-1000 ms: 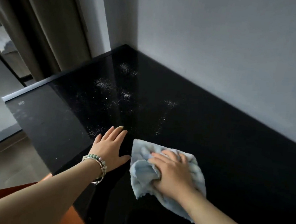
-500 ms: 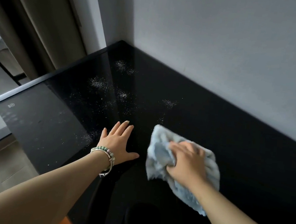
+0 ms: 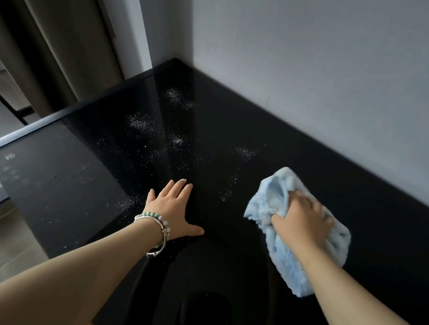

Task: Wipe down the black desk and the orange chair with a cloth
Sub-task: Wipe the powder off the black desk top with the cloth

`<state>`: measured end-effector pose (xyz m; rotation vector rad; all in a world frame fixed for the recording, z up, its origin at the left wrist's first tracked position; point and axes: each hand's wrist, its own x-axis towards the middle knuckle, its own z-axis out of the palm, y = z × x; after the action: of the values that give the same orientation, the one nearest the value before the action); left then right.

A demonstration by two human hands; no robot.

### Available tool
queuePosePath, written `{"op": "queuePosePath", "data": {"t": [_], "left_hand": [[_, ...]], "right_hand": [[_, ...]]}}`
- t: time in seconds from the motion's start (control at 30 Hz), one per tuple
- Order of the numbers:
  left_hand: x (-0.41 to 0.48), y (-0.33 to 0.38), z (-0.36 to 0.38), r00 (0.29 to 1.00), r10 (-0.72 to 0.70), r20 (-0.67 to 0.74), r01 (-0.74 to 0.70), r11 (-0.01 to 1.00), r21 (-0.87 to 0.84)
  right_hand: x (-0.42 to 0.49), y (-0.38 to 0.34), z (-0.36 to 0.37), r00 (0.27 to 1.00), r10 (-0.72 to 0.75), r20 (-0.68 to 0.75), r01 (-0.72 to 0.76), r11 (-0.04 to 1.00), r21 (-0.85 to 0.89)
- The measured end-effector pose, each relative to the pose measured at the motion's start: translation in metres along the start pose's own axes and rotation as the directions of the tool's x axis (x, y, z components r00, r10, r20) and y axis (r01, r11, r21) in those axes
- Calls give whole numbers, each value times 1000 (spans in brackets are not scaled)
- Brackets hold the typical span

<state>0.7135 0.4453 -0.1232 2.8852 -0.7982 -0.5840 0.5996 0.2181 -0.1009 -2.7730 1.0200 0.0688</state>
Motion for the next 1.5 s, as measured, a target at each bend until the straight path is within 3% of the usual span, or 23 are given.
{"op": "queuePosePath", "data": {"t": [0.07,0.13,0.2,0.27,0.33,0.37,0.43,0.47,0.53,0.6,0.63,0.67,0.73,0.83,0.93,1.0,1.07,1.13,1.2,1.27,1.33,1.43,1.5], "left_hand": [[0,-1,-1,1000,-1,-11,1,1000,4],[2,-2,-2,999,0,-32,1,1000,17],[6,-3,-6,999,6,-33,-6,1000,28],[14,-4,-13,1000,12,-4,-12,1000,22],[23,-2,-20,1000,8,18,-8,1000,-3],[28,0,-22,1000,0,17,0,1000,-19],[37,5,-25,1000,-18,2,18,999,-38],[41,7,-25,1000,-22,-6,22,999,-29],[49,11,-24,999,-29,-22,29,1000,3],[53,12,-22,999,-38,-14,38,999,25],[55,12,-21,999,-36,-5,36,999,40],[55,12,-21,1000,-30,3,30,998,57],[57,10,-26,1000,-4,16,3,995,99],[61,9,-41,999,30,35,-35,990,138],[64,12,-49,998,27,51,-34,991,129],[63,14,-48,999,17,51,-23,993,118],[62,14,-47,999,15,45,-19,994,105],[62,12,-46,999,25,31,-28,995,97],[62,11,-48,999,39,25,-42,994,98],[63,9,-50,998,43,40,-46,995,86],[66,6,-51,998,40,57,-44,996,76],[68,4,-51,996,36,80,-45,993,106],[68,3,-49,996,26,80,-34,994,108]], "right_hand": [[-9,-11,8,975,-221,4,221,975,33],[-21,-15,10,880,-474,27,469,877,102],[-22,-8,11,823,-552,-131,566,818,105],[-8,5,5,902,-353,-249,385,918,93],[9,13,-6,977,-62,-204,78,994,73],[18,14,-9,983,62,-173,-47,995,87],[28,7,-11,978,171,-123,-159,982,103],[29,1,-9,983,145,-109,-138,988,67],[29,-5,2,993,-92,-70,94,995,21],[23,-5,6,913,-408,-16,408,911,55],[25,0,5,877,-480,-37,481,875,49],[31,7,4,879,-464,-113,470,882,30],[50,18,-1,953,-204,-222,210,978,1],[87,21,-14,970,176,-166,-163,983,87],[113,10,-19,961,258,-98,-248,963,109],[114,-9,-19,979,188,-81,-183,980,73],[101,-25,-13,996,-27,-81,28,999,16],[79,-30,-1,944,-326,-40,329,940,86],[66,-22,2,885,-459,-70,464,865,191],[83,-4,-1,913,-285,-294,356,906,230],[118,13,-10,920,41,-391,44,977,207],[164,25,-23,952,265,-153,-240,957,162],[179,14,-23,964,257,-70,-249,962,110]]}}
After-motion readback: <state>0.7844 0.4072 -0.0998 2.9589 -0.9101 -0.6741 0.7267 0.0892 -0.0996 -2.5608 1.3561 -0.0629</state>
